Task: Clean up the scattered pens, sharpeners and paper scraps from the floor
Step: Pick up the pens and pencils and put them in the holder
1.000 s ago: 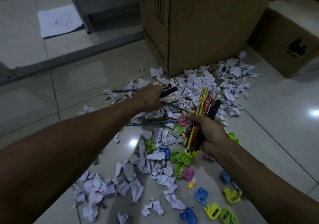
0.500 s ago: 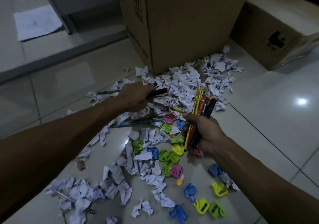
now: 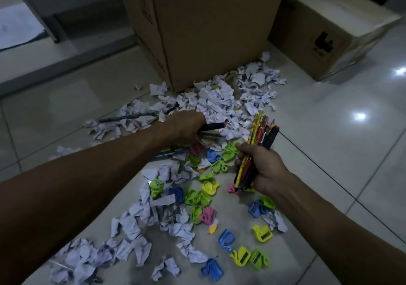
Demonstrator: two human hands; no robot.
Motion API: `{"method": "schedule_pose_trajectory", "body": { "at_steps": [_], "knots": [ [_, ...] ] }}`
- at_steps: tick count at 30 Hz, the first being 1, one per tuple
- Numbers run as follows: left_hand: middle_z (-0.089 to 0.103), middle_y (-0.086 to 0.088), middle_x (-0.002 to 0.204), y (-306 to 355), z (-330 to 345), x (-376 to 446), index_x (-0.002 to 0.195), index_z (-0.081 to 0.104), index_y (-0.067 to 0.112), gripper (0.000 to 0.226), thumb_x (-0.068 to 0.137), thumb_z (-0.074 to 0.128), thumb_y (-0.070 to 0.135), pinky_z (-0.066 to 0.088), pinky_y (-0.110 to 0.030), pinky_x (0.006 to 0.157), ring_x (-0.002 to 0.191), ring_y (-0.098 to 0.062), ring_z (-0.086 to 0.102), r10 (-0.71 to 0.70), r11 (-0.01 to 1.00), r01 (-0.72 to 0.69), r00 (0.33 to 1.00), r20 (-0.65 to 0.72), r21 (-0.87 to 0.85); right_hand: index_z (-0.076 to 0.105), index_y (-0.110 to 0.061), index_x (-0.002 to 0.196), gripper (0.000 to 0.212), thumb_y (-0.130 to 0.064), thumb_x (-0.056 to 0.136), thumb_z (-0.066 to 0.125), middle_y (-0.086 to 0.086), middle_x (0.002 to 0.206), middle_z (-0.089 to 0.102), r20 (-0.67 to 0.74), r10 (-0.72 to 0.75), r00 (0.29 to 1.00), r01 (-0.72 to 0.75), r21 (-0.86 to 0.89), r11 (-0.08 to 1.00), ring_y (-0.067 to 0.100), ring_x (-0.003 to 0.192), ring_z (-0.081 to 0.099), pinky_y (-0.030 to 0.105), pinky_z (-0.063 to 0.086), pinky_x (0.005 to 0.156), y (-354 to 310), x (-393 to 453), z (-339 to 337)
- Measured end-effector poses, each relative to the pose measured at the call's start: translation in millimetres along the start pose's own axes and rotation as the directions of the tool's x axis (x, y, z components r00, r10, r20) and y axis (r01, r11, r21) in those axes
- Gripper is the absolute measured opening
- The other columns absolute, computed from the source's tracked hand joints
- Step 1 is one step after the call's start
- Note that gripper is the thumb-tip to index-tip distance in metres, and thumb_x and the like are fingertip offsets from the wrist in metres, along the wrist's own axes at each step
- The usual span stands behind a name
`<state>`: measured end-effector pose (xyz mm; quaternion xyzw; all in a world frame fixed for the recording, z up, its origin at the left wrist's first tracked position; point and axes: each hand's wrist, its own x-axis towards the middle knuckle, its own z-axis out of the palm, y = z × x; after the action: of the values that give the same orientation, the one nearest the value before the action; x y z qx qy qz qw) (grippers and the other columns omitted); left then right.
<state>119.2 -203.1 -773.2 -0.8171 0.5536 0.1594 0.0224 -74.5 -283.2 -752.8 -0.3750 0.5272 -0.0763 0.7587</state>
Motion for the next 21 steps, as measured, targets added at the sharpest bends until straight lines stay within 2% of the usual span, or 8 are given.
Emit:
{"method": "schedule_pose_trajectory", "body": {
  "at_steps": [2,6,8,10,14,17,19,21],
  "knots": [
    [0.059,-0.009,0.101,1.5,4.5,3.2,0.109,0.057,0.016,0.037,0.084,0.069,0.040,0.039,-0.032,0.062,0.080,-0.024,0.053,-0.021,0.998,0.020,1.000,0.015,0.055,0.058,-0.003,0.075,0.014,-0.002,0.087,0.066,0.007,0.056,0.049,-0.015,-0.002,1.000,0.002,0.010,1.000,0.018,0.042,0.048,0.023,0.045,0.039,-1.5,-0.8,-3.1],
    [0.055,-0.007,0.107,1.7,7.0,3.2,0.113,0.052,0.016,0.038,0.084,0.067,0.037,0.037,-0.031,0.066,0.092,-0.026,0.055,-0.041,0.997,0.039,0.999,0.025,0.070,0.060,-0.001,0.077,0.011,-0.001,0.087,0.065,0.008,0.056,0.050,-0.023,-0.003,1.000,0.004,0.018,1.000,0.018,0.043,0.048,0.022,0.045,0.038,-1.6,-1.0,-7.6],
    [0.060,-0.008,0.104,1.7,1.9,1.9,0.108,0.056,0.016,0.031,0.083,0.069,0.032,0.042,-0.032,0.066,0.090,-0.027,0.058,-0.035,0.999,0.035,0.999,0.006,-0.022,0.060,0.000,0.081,0.008,-0.001,0.088,0.064,0.008,0.057,0.050,-0.017,-0.009,1.000,0.009,0.009,1.000,0.018,0.043,0.049,0.022,0.044,0.038,-0.9,-0.3,-8.2],
    [0.066,-0.011,0.094,0.4,-6.5,1.1,0.096,0.060,0.016,0.018,0.083,0.070,0.023,0.047,-0.032,0.064,0.078,-0.024,0.061,-0.058,0.968,0.051,0.998,-0.019,-0.246,0.060,-0.001,0.081,0.007,-0.001,0.087,0.065,0.008,0.057,0.051,-0.014,-0.017,1.000,0.017,0.002,1.000,0.019,0.042,0.049,0.023,0.045,0.038,-0.2,0.7,-6.8],
    [0.060,-0.011,0.073,6.6,-34.5,-10.1,0.094,0.062,0.000,0.022,0.084,0.073,0.017,0.042,-0.020,0.049,0.054,-0.009,0.054,-0.116,0.718,-0.007,0.985,-0.130,-0.696,0.058,-0.002,0.076,0.012,-0.002,0.085,0.067,0.008,0.052,0.052,-0.008,-0.012,1.000,0.012,-0.012,1.000,0.021,0.043,0.050,0.033,0.049,0.049,2.6,5.3,-1.8],
    [0.069,-0.010,0.077,6.5,-57.8,-24.2,0.093,0.060,-0.003,0.022,0.088,0.069,0.017,0.041,-0.023,0.042,0.047,-0.008,0.050,-0.168,0.518,-0.056,0.972,-0.166,-0.853,0.059,-0.003,0.074,0.015,-0.003,0.085,0.068,0.008,0.053,0.052,0.008,-0.006,1.000,0.006,-0.026,1.000,0.022,0.044,0.050,0.033,0.047,0.050,4.6,5.2,5.3],
    [0.072,-0.014,0.083,1.2,-66.3,-31.7,0.090,0.063,-0.001,0.023,0.091,0.065,0.022,0.046,-0.029,0.049,0.059,-0.014,0.057,-0.194,0.476,-0.071,0.964,-0.184,-0.877,0.061,-0.001,0.078,0.010,-0.003,0.085,0.068,0.008,0.054,0.053,0.022,-0.008,1.000,0.008,-0.028,1.000,0.022,0.044,0.050,0.032,0.047,0.048,5.8,4.0,11.1],
    [0.067,-0.019,0.080,-3.8,-67.5,-39.0,0.082,0.066,-0.003,0.032,0.092,0.062,0.026,0.047,-0.029,0.059,0.064,-0.016,0.056,-0.226,0.486,-0.057,0.956,-0.189,-0.872,0.061,0.000,0.083,0.007,-0.003,0.085,0.067,0.007,0.053,0.053,0.036,-0.005,0.999,0.006,-0.025,1.000,0.021,0.042,0.050,0.031,0.047,0.047,7.0,2.7,16.5]
  ]
}}
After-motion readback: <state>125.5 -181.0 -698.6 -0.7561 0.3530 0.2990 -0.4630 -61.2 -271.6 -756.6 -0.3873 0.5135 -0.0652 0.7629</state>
